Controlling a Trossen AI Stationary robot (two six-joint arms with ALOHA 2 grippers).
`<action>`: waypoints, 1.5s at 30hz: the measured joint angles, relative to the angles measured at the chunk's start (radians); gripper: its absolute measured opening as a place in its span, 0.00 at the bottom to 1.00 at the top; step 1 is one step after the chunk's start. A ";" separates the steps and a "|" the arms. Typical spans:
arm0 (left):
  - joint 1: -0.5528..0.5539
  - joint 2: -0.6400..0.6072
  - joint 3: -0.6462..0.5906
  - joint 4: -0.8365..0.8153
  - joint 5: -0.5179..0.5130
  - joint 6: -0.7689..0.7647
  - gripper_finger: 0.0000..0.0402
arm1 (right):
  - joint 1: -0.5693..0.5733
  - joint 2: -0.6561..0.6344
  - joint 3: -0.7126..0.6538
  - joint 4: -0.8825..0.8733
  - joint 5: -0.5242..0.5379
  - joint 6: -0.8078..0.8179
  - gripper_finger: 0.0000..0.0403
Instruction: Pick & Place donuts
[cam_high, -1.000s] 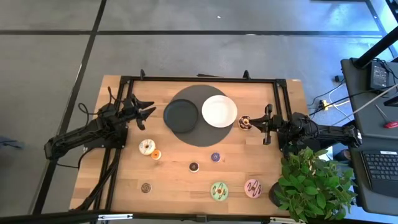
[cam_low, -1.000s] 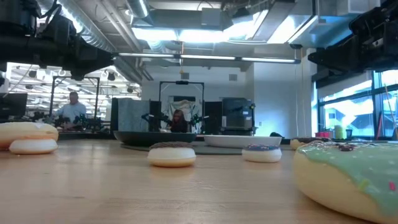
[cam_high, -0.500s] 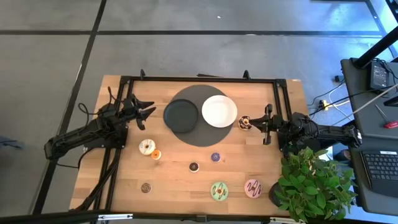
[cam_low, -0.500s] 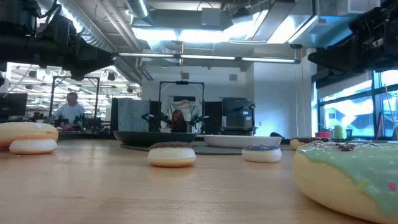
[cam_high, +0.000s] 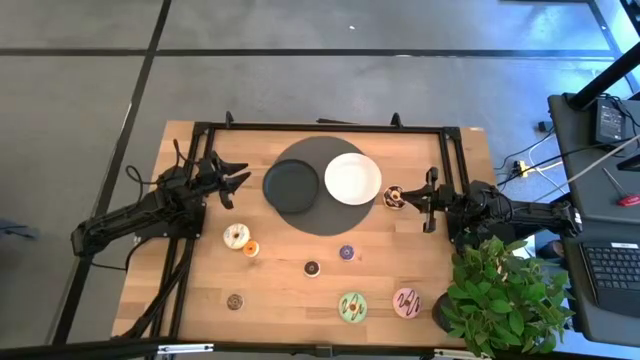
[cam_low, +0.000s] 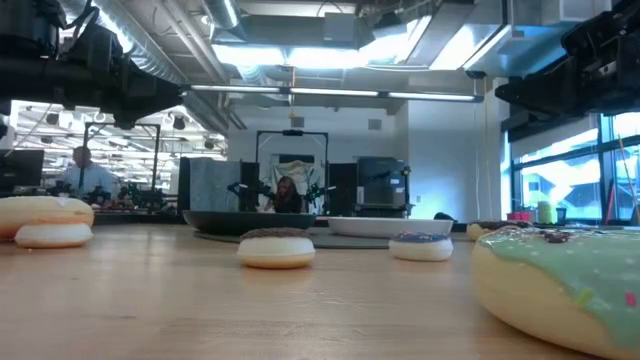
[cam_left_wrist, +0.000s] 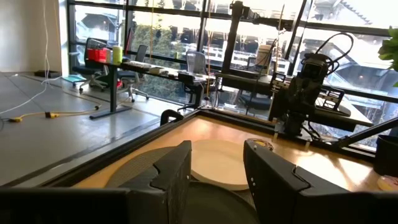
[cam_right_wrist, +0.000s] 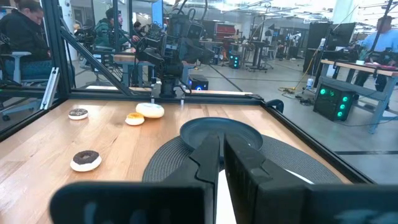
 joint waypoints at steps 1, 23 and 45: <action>0.000 0.000 0.000 0.000 0.000 0.000 0.36 | 0.000 0.000 0.000 0.000 0.000 0.000 0.07; 0.000 0.000 0.000 0.002 0.000 -0.011 0.36 | 0.000 0.000 0.000 0.024 0.000 0.185 0.07; 0.000 0.000 0.000 0.003 0.000 -0.193 0.36 | 0.000 0.000 0.000 0.000 -0.105 0.186 0.25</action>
